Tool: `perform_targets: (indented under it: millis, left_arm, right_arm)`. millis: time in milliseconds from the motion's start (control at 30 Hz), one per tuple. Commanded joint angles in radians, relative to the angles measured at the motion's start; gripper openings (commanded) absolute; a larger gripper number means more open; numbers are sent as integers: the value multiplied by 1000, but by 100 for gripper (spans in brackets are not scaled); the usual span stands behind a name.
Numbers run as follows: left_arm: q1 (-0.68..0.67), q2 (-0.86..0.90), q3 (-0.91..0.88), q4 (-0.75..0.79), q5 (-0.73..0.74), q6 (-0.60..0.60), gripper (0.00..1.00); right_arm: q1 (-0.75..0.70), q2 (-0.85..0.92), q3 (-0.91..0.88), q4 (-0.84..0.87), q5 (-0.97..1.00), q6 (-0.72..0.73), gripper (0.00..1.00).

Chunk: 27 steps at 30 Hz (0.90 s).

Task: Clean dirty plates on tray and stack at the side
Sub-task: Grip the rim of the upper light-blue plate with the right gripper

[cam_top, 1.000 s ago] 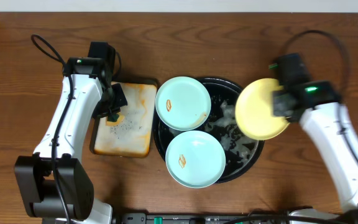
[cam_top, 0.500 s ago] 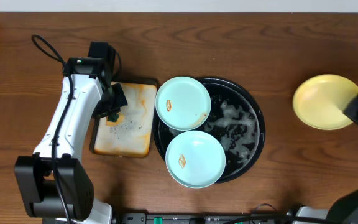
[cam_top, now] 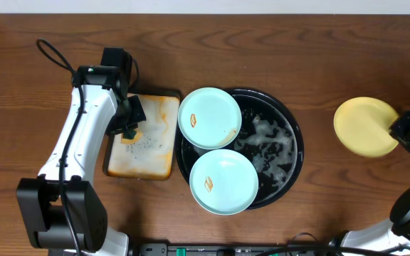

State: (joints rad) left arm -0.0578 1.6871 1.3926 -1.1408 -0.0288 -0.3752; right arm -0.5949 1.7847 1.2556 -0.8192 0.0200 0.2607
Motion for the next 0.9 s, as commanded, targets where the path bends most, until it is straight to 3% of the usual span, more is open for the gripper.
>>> perform_targets:
  millis: [0,200,400,467,667,867]
  left_arm:
    - [2,0,1,-1,-4,21,8]
    - [-15,0,1,37,202,163,8]
    - [-64,0,1,66,211,109,8]
    - [-65,0,1,80,209,93,8]
    - [-65,0,1,85,193,90,8]
    - [-65,0,1,61,179,143,8]
  right_arm:
    - [-21,-47,7,-15,-12,31,78]
    - [35,-224,7,-13,-428,-7,72]
    - [252,-330,6,-46,-663,-197,55]
    - [351,-330,6,-62,-661,-243,47]
    - [677,-237,2,-21,-475,-261,43]
    - [904,-8,2,206,-364,-177,38]
